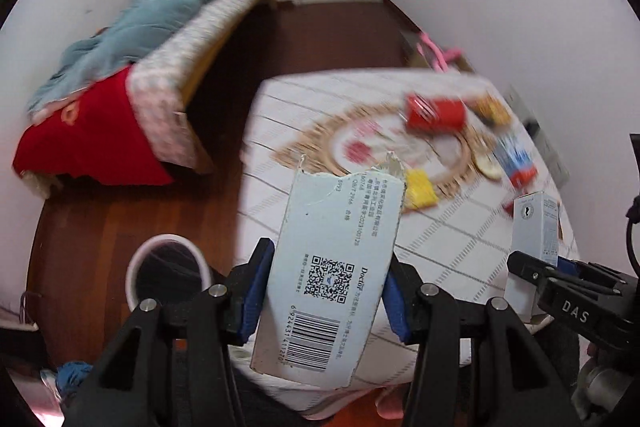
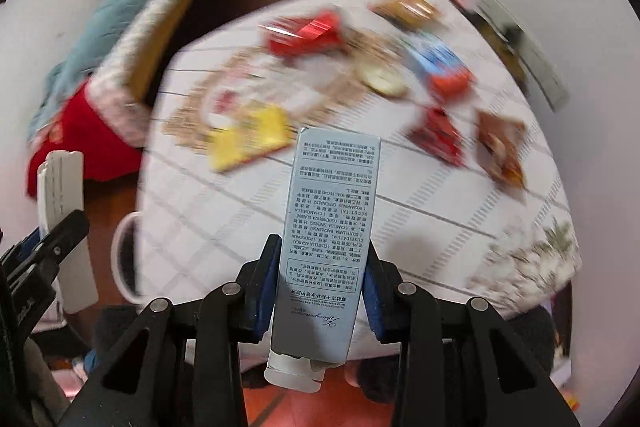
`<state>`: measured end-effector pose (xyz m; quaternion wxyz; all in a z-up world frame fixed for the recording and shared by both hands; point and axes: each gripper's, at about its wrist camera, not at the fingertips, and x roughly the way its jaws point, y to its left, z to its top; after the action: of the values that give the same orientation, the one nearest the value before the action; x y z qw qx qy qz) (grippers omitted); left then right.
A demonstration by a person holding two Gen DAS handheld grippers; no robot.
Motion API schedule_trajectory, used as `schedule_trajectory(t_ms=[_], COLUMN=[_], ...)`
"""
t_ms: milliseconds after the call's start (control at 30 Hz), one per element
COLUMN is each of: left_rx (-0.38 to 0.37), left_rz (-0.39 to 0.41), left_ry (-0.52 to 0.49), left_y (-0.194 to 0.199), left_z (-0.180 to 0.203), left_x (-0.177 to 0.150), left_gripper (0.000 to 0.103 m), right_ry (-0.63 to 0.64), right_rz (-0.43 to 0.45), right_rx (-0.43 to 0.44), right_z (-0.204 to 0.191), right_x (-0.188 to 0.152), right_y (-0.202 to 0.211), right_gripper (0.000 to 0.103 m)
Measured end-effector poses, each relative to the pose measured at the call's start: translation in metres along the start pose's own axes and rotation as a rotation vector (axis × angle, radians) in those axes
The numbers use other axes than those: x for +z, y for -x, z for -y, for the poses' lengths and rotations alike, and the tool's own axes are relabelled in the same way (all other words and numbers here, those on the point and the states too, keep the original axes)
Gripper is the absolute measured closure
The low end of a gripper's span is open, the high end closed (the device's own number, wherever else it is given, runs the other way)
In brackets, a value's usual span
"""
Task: Collect trash
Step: 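Carry both white boxes to the white bin and open both tools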
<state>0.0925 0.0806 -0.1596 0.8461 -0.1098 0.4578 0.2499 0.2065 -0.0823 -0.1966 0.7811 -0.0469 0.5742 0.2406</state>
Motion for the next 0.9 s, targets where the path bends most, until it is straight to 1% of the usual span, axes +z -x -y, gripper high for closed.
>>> schedule_trajectory(t_ms=[33,67,100,133,167,200,233,267,333,400,467,500,567,600,700,733,833,900], left_rx=[0.008,0.018,0.028,0.043,0.053,0.065,0.079,0.095,0.130,0.141,0.157,0.164,0.161,0.150,0.099,0.091,0.058,0.049], left_rz=[0.013,0.029,0.040,0.051,0.057,0.062,0.066,0.069,0.061,0.040,0.009,-0.013,-0.050,-0.080,-0.158,-0.181,-0.251,-0.291], left_ry=[0.019,0.041,0.060,0.082,0.097,0.116,0.137,0.157,0.207,0.263,0.314,0.338,0.380,0.409,0.491,0.517,0.578,0.613], left_y=[0.007,0.015,0.021,0.027,0.028,0.030,0.030,0.028,0.019,0.007,-0.012,-0.025,-0.049,-0.066,-0.104,-0.117,-0.154,-0.170], left_z=[-0.014,-0.031,-0.046,-0.066,-0.078,-0.095,-0.114,-0.131,-0.170,-0.205,-0.241,-0.260,-0.287,-0.304,-0.342,-0.353,-0.381,-0.394], left_x=[0.002,0.004,0.005,0.006,0.006,0.005,0.003,0.001,-0.005,-0.013,-0.024,-0.030,-0.040,-0.046,-0.061,-0.065,-0.078,-0.084], left_gripper=[0.056,0.056,0.056,0.056,0.056,0.056,0.056,0.056,0.056,0.056,0.056,0.056,0.056,0.056,0.056,0.056,0.054,0.053], right_ry=[0.026,0.046,0.082,0.106,0.143,0.165,0.203,0.226,0.297,0.358,0.403,0.435,0.465,0.485,0.506,0.503,0.509,0.527], right_rz=[0.014,0.021,0.033,0.041,0.043,0.043,0.033,0.024,-0.005,-0.052,-0.089,-0.119,-0.165,-0.200,-0.281,-0.320,-0.393,-0.425], right_rx=[0.022,0.041,0.070,0.089,0.117,0.136,0.175,0.196,0.242,0.277,0.289,0.290,0.296,0.292,0.284,0.282,0.260,0.245], right_z=[-0.017,-0.024,-0.047,-0.062,-0.086,-0.101,-0.129,-0.146,-0.194,-0.242,-0.277,-0.301,-0.330,-0.350,-0.385,-0.398,-0.420,-0.432], right_x=[0.003,0.006,0.009,0.010,0.012,0.012,0.013,0.013,0.011,0.006,0.000,-0.002,-0.008,-0.010,-0.017,-0.019,-0.022,-0.027], right_y=[0.006,0.012,0.018,0.022,0.024,0.024,0.022,0.018,0.003,-0.022,-0.048,-0.070,-0.103,-0.129,-0.179,-0.203,-0.251,-0.277], right_gripper=[0.064,0.064,0.064,0.064,0.064,0.064,0.064,0.064,0.064,0.064,0.064,0.064,0.064,0.064,0.064,0.064,0.064,0.064])
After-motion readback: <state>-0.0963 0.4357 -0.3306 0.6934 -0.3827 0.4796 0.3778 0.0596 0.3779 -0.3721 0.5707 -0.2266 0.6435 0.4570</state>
